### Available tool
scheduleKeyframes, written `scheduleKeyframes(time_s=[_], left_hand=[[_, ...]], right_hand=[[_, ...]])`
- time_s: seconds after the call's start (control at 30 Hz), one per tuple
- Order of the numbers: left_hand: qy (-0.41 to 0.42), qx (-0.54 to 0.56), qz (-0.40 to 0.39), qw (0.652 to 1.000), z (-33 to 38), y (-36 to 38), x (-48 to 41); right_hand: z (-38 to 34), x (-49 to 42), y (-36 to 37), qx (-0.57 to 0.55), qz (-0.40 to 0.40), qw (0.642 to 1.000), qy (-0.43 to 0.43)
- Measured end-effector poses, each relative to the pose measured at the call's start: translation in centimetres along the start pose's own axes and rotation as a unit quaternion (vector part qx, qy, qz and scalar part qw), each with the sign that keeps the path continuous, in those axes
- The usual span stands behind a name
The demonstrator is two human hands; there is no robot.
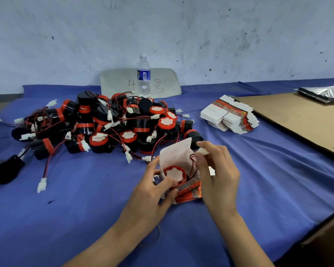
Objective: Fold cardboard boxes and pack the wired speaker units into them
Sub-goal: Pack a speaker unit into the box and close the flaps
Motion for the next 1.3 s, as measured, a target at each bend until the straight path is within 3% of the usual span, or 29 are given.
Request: scheduleKeyframes(time_s=[0.23, 0.33, 0.53, 0.87, 1.03, 1.2, 1.3], left_hand=[[0.000, -0.006, 0.004, 1.000, 0.0, -0.3, -0.1], [-0.005, -0.002, -0.001, 1.000, -0.1, -0.1, 0.0], [0.004, 0.000, 0.003, 1.000, 0.0, -0.3, -0.1], [0.012, -0.016, 0.013, 1.000, 0.4, -0.6, -0.2], [0.005, -0.010, 0.008, 1.000, 0.4, -0.4, -0.1], [0.002, -0.017, 0.004, 1.000, 0.4, -0.5, -0.2], [0.004, -0.016, 0.005, 1.000, 0.6, -0.6, -0.3]], right_hand=[[1.2, -0.5, 0.6, 0.030, -0.063, 0.998, -0.009], [0.6, -0.4, 0.4, -0.007, -0.060, 0.998, -0.018], [0.9, 0.0, 0.9, -0.116, -0.062, 0.987, 0.087], [1.6, 0.6, 1.1, 0.050, -0.037, 0.998, 0.025], [1.1, 0.1, 0.8, 0.003, -0.050, 0.999, 0.022], [0.5, 0.0, 1.1, -0.104, -0.092, 0.987, 0.081], [0.6, 0.3, 1.7, -0.087, -0.122, 0.986, 0.078]])
Point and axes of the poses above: each hand's wrist, its own x-axis away from the middle knuckle, its own y-axis out of the palm, z = x × y, the point moved 7 cm from there along -x, towards the middle knuckle, and after that the axes turned 4 degrees about y, right-handed, at the moved point
